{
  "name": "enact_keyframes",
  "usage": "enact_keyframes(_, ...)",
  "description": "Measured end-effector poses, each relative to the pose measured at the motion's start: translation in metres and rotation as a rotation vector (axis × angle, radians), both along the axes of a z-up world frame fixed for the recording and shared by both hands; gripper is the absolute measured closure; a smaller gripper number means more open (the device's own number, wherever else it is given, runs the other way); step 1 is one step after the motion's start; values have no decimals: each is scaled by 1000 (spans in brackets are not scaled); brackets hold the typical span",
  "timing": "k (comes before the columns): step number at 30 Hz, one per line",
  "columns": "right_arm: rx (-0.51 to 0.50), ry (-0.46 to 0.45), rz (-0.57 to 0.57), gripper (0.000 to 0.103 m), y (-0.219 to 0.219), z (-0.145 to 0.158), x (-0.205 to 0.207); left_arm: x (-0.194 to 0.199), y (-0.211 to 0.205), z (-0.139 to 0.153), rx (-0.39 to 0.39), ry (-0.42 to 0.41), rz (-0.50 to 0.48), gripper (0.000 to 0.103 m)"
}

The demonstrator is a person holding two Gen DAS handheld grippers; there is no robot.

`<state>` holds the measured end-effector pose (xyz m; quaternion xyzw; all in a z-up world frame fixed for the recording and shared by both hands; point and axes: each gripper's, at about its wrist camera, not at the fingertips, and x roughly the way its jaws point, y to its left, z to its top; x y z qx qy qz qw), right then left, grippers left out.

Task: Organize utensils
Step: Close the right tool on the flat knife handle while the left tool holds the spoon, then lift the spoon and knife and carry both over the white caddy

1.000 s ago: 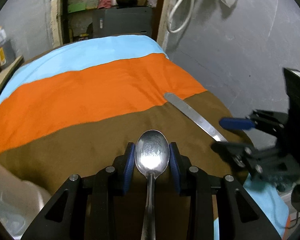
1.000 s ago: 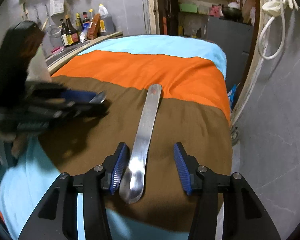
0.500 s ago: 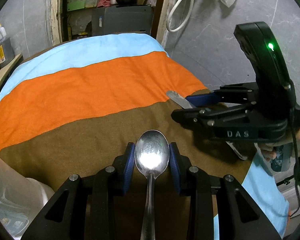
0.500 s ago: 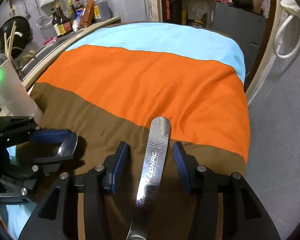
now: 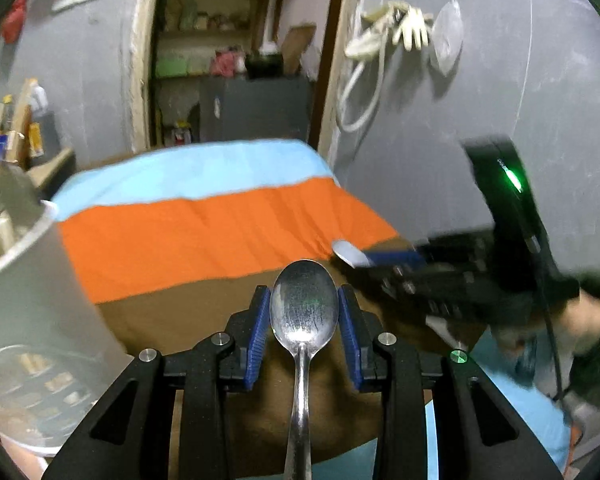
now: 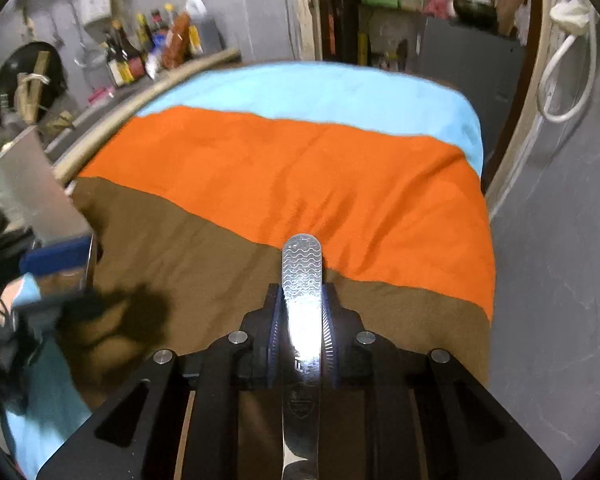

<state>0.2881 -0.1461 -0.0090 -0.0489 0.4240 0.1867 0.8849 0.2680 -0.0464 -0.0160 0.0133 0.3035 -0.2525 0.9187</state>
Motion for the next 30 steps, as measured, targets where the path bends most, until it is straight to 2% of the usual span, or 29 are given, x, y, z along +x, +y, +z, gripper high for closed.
enact_keyframes(7,30,-307,20,86,15,23,-59,-24,15,20,-62,-104,58,74)
enact_keyframes(10,68,-396,10,86,15,35,-71,-38,23,30,-93,-155,88,74)
enact_keyframes(20,256,-596,7,86,23,80,-80,-53,52,74,-181,-297,159,74)
enact_keyframes(30,424,-749,84,86,66,136,-72,-57,97,129,-216,-422,260,74)
